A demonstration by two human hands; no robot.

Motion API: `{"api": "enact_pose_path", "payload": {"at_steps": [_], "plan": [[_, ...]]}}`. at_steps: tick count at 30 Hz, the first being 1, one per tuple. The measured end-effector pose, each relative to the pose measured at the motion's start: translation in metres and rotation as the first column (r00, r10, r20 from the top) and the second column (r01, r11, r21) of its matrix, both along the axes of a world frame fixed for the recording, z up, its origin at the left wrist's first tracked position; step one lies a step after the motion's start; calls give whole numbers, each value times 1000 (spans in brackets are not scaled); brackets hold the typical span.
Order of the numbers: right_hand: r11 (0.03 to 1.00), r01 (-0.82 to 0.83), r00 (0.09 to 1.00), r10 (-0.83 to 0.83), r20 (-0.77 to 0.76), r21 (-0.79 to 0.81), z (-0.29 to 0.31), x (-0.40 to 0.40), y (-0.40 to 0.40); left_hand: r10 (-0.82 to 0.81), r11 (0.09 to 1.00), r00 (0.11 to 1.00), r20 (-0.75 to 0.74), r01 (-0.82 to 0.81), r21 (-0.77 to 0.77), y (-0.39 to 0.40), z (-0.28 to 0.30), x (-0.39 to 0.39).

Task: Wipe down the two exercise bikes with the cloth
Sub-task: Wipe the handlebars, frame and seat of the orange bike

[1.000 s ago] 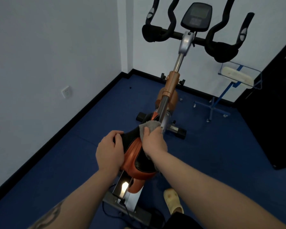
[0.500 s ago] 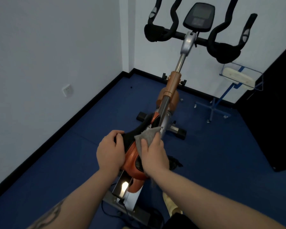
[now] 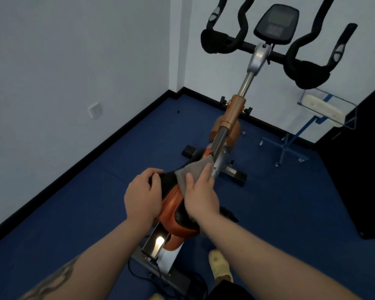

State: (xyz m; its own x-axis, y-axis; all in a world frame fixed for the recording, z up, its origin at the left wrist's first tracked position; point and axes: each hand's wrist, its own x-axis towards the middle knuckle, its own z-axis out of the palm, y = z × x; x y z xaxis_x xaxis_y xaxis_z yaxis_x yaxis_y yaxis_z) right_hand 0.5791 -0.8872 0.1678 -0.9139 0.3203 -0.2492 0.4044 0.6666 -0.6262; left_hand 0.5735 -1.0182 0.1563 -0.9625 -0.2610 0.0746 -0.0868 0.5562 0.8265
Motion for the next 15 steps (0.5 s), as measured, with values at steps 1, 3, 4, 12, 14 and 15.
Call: {"api": "enact_pose_path", "payload": {"at_steps": [1,3,4,12,14,15], "plan": [[996,67,997,-65,35,-60,0,-20,6,2,1000,1000,6,-2,-3,0,0,0],[990,114,993,-113,12,-87,3,-50,16,18,1000,1000,11,-18,5,2,2,1],[996,79,996,-80,-43,-35,3,-58,19,32,999,999,12,-33,10,3,2,2],[738,-532,731,648,-216,414,-4,-38,17,102,987,991,84,-111,112,3,3,4],[730,-605,677,682,-278,317,-6,-17,25,56,988,996,68,-65,139,1,3,5],[722,-636,660,692,-292,274,-7,-8,33,37,989,997,60,-45,139,1,3,6]]}}
